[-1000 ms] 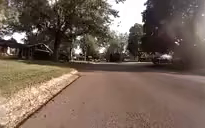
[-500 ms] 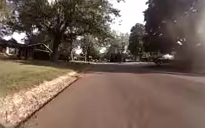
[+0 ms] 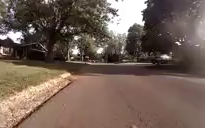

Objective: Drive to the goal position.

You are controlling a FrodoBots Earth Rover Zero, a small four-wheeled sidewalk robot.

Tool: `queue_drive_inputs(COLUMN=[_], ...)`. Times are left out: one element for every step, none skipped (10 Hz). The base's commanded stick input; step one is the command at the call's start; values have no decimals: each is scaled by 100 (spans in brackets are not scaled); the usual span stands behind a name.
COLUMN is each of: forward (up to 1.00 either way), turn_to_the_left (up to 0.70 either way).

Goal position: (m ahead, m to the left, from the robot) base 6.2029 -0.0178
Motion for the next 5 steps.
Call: queue_drive_inputs(forward=[100, 100, 100, 100, 100], turn_to_the_left=[0, 0, 0, 0, 0])
